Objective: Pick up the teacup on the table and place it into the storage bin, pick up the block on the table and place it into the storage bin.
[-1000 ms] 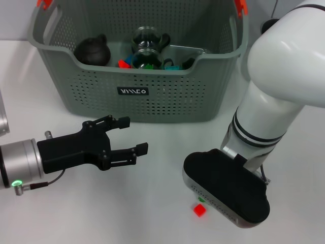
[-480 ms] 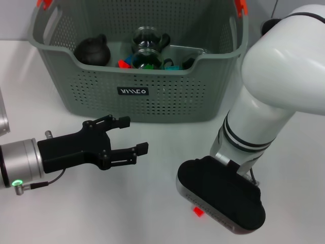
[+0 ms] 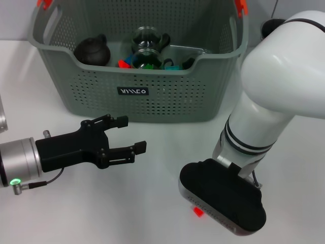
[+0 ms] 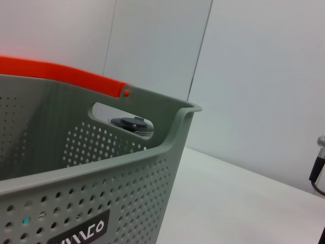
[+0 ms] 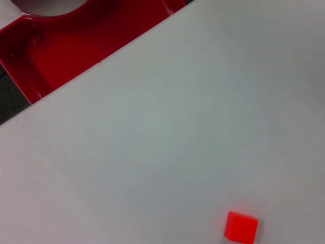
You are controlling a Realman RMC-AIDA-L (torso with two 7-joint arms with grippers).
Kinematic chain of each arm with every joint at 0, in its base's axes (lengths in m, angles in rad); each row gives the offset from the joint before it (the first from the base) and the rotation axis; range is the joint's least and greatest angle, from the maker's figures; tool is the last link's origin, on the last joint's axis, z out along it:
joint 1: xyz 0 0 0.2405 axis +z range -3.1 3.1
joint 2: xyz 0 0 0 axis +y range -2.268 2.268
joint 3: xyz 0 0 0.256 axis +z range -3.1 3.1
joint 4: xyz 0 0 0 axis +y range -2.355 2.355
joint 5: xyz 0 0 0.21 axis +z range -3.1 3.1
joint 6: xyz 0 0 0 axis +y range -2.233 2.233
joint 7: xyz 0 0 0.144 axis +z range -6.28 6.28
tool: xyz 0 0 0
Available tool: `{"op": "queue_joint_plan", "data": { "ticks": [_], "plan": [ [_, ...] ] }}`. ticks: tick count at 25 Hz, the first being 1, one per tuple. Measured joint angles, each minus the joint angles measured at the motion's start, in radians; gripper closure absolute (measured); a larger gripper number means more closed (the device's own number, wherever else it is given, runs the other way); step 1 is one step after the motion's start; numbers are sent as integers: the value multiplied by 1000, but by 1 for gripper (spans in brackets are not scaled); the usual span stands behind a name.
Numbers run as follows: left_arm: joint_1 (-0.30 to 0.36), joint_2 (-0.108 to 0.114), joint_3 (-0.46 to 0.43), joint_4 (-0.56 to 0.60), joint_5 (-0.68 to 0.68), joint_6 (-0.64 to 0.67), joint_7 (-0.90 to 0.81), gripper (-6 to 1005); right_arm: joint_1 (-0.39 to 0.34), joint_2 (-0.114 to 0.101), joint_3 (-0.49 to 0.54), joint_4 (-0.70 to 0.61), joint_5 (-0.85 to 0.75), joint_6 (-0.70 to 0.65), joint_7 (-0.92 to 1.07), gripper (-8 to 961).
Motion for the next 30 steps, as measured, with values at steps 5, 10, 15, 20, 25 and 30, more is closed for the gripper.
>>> {"op": "queue_joint_plan", "data": {
  "ticks": [5,10,15,20,25,30],
  "plan": [
    [0,0,0,0,0,-1,-2,114,8,0,-7,26,0,13,0,112],
    [0,2,0,0,0,-6,-2,114,9,1,-10,33,0,21,-1,132],
    [-1,2,0,0,0,-8,-2,114,9,2,-10,33,1,22,-1,151],
    [-2,2,0,0,0,-8,-3,114,12,2,-18,45,2,29,-2,170],
    [-3,3,0,0,0,-8,-6,114,12,2,-23,45,2,39,-2,323],
    [-3,4,0,4,0,-8,-19,114,14,1,-19,42,0,45,12,455]
  ]
}}
